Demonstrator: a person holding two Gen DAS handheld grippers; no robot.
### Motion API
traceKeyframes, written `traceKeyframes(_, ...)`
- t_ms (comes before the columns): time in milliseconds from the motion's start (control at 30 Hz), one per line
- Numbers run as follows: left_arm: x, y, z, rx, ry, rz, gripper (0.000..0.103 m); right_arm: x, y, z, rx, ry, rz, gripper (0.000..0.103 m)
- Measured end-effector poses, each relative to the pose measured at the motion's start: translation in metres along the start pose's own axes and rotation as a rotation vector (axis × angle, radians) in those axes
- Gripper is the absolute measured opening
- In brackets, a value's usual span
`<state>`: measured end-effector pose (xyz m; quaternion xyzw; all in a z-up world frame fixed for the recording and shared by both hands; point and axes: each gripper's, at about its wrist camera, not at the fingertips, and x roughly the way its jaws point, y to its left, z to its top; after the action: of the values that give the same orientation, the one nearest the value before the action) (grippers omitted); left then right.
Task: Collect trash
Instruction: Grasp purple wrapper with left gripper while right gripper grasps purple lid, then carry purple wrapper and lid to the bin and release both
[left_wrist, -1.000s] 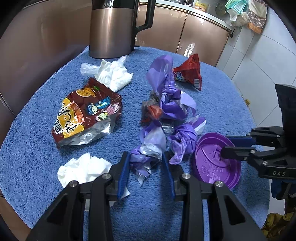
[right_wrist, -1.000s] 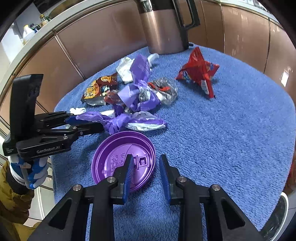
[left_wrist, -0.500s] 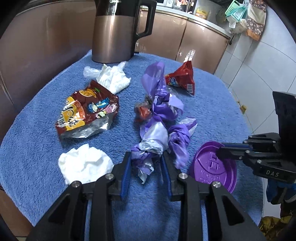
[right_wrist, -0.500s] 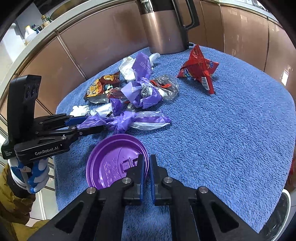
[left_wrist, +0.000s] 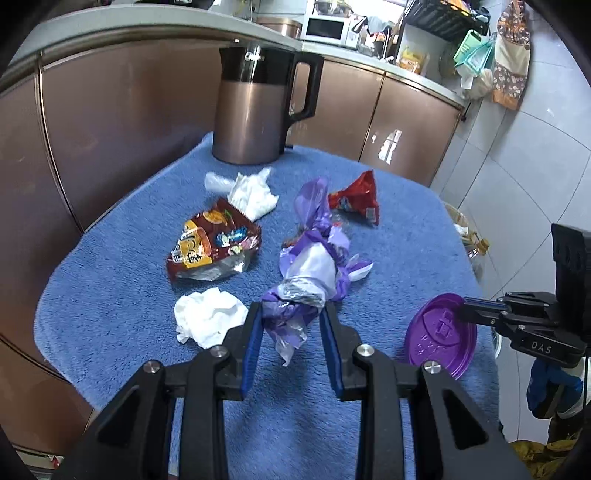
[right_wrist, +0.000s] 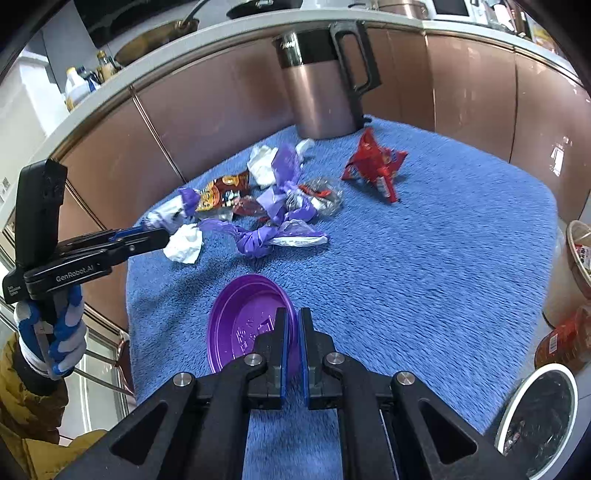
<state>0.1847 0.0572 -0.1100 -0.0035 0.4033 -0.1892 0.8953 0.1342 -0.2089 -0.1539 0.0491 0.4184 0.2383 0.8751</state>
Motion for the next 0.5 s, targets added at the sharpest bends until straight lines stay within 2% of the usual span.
traceKeyframes(267, -0.022, -0.048, 0.009, 0.063, -0.026, -0.023, 0.029, -0.043, -0.009, -0.01, 0.013, -0.098, -0.013, 0.005)
traceKeyframes(500, -0.006, -0.129, 0.023, 0.199, 0.007, -0.113, 0.029, -0.103, -0.057, -0.032, 0.12, -0.213, -0.123, 0.005)
